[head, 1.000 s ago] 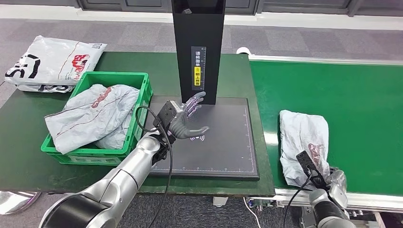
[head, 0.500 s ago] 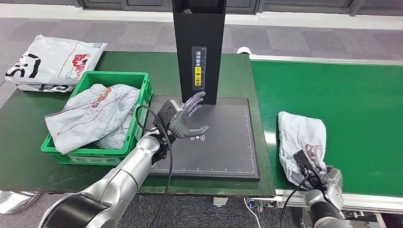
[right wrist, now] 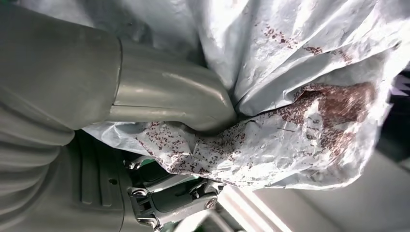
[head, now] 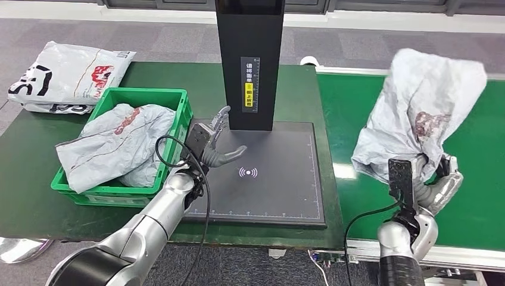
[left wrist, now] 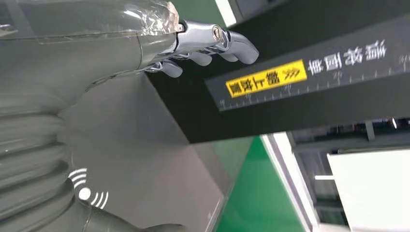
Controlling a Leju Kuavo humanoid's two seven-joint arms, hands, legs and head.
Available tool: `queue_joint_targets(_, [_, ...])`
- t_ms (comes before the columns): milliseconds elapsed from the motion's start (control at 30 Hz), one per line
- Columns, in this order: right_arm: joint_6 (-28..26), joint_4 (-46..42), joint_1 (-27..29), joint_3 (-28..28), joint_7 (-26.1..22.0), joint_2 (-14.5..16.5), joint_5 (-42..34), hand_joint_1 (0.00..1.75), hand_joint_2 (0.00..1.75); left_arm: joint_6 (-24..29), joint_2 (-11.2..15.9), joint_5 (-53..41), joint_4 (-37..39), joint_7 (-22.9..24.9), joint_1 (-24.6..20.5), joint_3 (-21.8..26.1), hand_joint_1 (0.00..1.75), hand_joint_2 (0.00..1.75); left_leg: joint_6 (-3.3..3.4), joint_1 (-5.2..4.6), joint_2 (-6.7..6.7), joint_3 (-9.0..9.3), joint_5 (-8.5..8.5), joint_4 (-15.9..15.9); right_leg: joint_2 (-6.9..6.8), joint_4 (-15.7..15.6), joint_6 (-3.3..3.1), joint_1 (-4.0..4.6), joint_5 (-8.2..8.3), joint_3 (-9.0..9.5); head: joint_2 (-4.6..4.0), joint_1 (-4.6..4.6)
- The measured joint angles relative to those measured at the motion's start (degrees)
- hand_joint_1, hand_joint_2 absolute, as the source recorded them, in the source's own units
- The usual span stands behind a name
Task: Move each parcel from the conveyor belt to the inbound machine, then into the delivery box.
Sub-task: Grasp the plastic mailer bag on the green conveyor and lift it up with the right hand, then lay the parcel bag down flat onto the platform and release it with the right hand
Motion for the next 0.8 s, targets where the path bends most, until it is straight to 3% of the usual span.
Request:
queue_joint_targets(200, [1.07, -8.28, 2.05, 6.52, 1.25, 2.03, 1.0, 1.75, 1.75, 0.87, 0.18, 0.12, -0.32, 0.24, -0.09, 0.01, 0.0, 1.75, -0.01, 0.0, 0.0, 0.0, -0.01, -0.01, -0.01, 0.01, 0.0, 0.0, -0.03, -0.01, 0.0, 0.0])
queue_joint_targets(567, [4.16, -13.09, 2.83, 9.7, 4.01, 4.1, 3.45, 1.75, 1.75, 1.06, 0.2, 0.38, -0.36, 0.47, -0.78, 0.02, 0.0, 1.75, -0.02, 0.0, -0.04, -0.02, -0.01, 0.0, -0.05, 0.02, 0.0, -0.01, -0.03, -0.02, 0.0, 0.0])
queue_joint_targets(800, [15.23, -10.95, 2.97, 14.31, 11.45, 4.29, 9.25, 1.75, 1.75, 1.64, -0.36, 1.34, 0.3, 0.65, -2.32, 0.02, 0.0, 1.75, -0.04, 0.02, -0.02, -0.03, -0.02, -0.01, -0.03, 0.02, -0.02, 0.02, -0.05, -0.06, 0.0, 0.0])
